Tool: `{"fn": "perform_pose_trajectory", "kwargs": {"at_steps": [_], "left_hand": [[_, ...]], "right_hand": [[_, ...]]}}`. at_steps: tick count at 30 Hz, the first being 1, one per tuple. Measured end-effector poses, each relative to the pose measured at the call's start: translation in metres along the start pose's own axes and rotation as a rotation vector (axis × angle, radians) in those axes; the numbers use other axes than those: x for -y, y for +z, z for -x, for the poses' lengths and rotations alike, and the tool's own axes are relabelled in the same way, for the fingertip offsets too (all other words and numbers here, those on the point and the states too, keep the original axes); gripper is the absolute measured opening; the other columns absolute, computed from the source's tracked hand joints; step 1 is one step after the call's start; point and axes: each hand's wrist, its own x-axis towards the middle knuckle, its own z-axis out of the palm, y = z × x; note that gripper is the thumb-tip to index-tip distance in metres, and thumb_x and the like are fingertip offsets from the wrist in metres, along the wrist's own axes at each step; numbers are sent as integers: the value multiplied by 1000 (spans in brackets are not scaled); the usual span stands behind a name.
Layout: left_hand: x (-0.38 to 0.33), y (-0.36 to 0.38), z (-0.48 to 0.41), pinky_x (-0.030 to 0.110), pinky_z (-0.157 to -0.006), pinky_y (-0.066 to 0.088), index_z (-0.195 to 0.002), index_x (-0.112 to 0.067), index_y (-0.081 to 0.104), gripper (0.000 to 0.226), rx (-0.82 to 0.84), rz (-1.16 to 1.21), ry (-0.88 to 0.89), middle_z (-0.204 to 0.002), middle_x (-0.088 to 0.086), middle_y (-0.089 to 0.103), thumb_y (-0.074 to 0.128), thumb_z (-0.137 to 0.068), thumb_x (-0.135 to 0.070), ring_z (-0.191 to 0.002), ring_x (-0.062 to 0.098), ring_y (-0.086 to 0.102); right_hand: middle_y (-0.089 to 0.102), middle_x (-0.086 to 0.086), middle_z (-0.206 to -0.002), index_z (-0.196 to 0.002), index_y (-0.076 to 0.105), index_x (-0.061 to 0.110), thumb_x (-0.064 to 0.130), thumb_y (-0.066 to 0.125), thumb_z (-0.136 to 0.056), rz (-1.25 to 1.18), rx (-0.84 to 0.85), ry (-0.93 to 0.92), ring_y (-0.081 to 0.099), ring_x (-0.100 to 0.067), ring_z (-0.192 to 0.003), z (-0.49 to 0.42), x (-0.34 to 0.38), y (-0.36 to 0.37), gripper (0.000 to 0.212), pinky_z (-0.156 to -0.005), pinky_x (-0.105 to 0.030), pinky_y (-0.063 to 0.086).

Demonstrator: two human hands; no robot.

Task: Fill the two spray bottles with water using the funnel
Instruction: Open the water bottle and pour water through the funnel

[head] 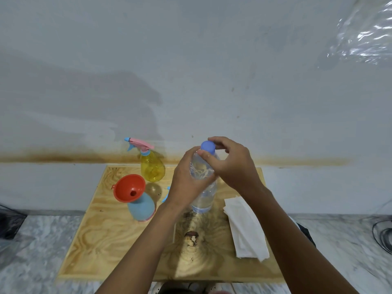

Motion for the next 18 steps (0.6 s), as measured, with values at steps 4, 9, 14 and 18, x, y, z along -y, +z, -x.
{"fn": "perform_pose_trajectory", "kwargs": {"at_steps": [4,9,14,18], "left_hand": [[-4,-5,-6,41,-93,55,-119,-28,62,52,-12,21,4,-115,-15,68,82,-72,-38,-110,8,64],[-5,-6,-6,43,-92,56,-115,-31,64,45,3,60,-41,-110,-12,71,85,-75,-31,-106,11,67],[-6,-3,-4,37,-91,56,-108,-29,68,38,-8,92,-38,-103,-11,73,85,-75,-22,-102,13,68],[-7,-2,-3,22,-81,51,-107,-24,69,35,-29,113,-31,-96,-12,72,85,-76,-17,-89,4,66]], "right_hand": [[61,18,-103,-111,63,36,57,71,-79,136,25,-25,56,1,-91,-5,7,-10,39,-75,-17,43],[58,17,-98,-104,64,33,59,65,-82,376,80,-92,49,-2,-75,-12,17,-16,35,-60,-15,33],[62,10,-105,-112,67,25,56,62,-87,432,67,-158,51,-3,-84,-12,14,-16,40,-68,-18,37],[61,4,-107,-119,65,20,48,57,-94,483,91,-250,52,-8,-90,-11,10,-12,39,-76,-20,40]]}}
